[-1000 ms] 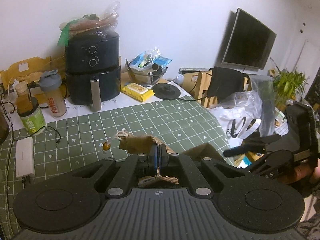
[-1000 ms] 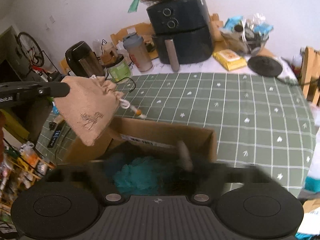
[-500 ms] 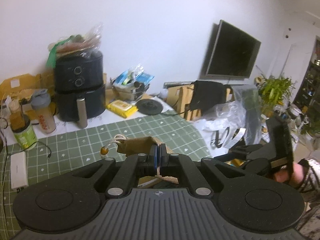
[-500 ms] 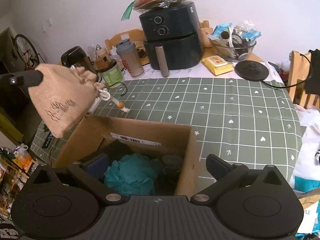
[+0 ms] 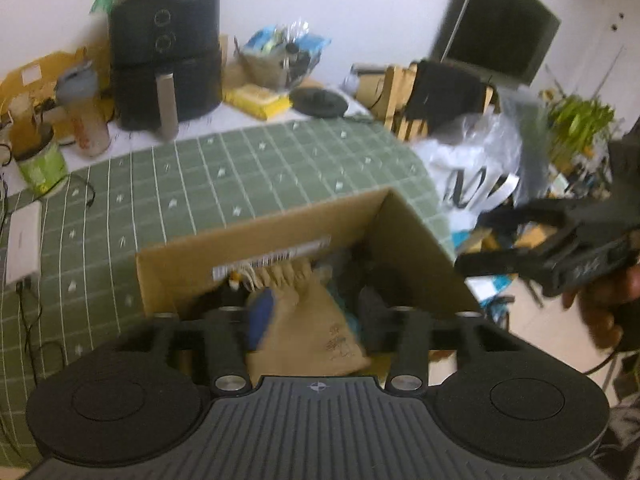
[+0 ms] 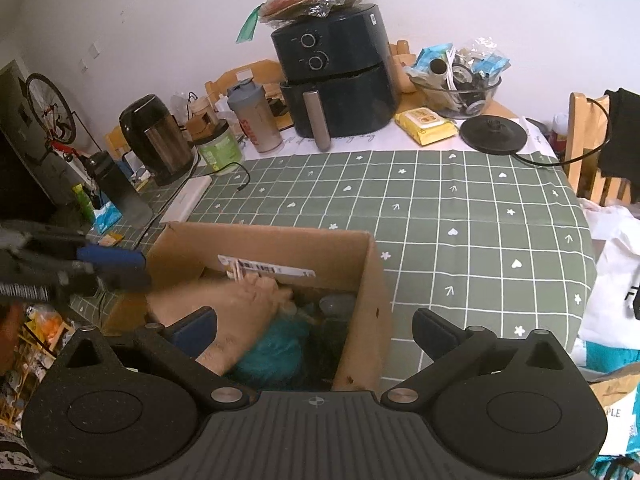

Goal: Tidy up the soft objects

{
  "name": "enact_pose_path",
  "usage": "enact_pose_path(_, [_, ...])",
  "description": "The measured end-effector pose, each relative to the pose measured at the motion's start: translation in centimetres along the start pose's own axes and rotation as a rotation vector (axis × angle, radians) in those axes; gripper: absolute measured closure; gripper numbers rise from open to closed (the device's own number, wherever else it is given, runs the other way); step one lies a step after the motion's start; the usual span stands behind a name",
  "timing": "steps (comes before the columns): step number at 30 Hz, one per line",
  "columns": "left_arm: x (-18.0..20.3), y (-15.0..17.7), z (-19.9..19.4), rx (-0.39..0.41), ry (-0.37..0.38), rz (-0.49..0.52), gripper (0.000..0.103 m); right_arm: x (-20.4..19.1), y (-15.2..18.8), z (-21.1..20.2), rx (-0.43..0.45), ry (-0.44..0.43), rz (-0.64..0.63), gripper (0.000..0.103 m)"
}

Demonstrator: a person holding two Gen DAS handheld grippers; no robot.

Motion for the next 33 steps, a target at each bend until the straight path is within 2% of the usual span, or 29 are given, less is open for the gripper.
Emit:
enact_pose_path(1, [0.0,0.3,0.1,-0.016,-0.017,0.001,0.040,-0.1,0.1,0.0,-0.001,0.000,-0.002,0.000])
enact_pose_path(3, [-0.2,0.7,0.2,-0.040,-0.050,-0.005,0.036,-0.3,0.3,0.0,-0.008,-0.001,-0.008,0.000])
enact_pose_path(10, [-1.1,1.0,-0.5,-0.061,-0.142,-0.036,0.034,-1.6,0.4,0.5,-0.017,-0.010,-0.035,0.000])
enact_pose_path(14, [-1.2,0.8,-0.7,-0.058,-0.145,-0.044,0.033,-2.9,0.1,0.5,0.000,0.000,-0.080,0.000])
enact_pose_path(17, [-1.3,0.7,-1.1,-0.043,-0.157,-0.044,0.032,-3.9,-0.1,0.6,0.019,0.045,-0.134,0.000])
enact_pose_path(20, [-1.7,0.7,-1.7,-0.011,-0.177,-0.063,0.018,-4.8,-0.1,0.8,0.034,0.106,-0.173,0.000])
enact_pose_path(22, [-2.1,0.8,-1.9,0.005,-0.190,-0.076,0.003,-5.3,-0.1,0.9,0.042,0.161,-0.198,0.000])
enact_pose_path(23, [-2.3,1.0,-2.1,0.005,-0.201,-0.082,0.000,-5.4,-0.1,1.0,0.048,0.192,-0.212,0.000])
enact_pose_path(29, [-3.5,1.8,-2.9,0.015,-0.244,-0.096,0.000,-6.7,0.5,0.8,0.050,0.330,-0.260,0.000])
enact_pose_path(33, [-4.2,2.0,-3.4,0.026,-0.281,-0.093,0.000,-7.0,0.8,0.7,0.013,0.361,-0.187,0.000])
Point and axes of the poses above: each gripper's, at about its wrist camera, not at the fingertips, and z roughly the way its jaws point, x to its right, y to its underside, the point moved 7 cm from there along z, roughly the way its jaws point, and after that the axes turned 4 degrees about x, right-handed, at the moved point
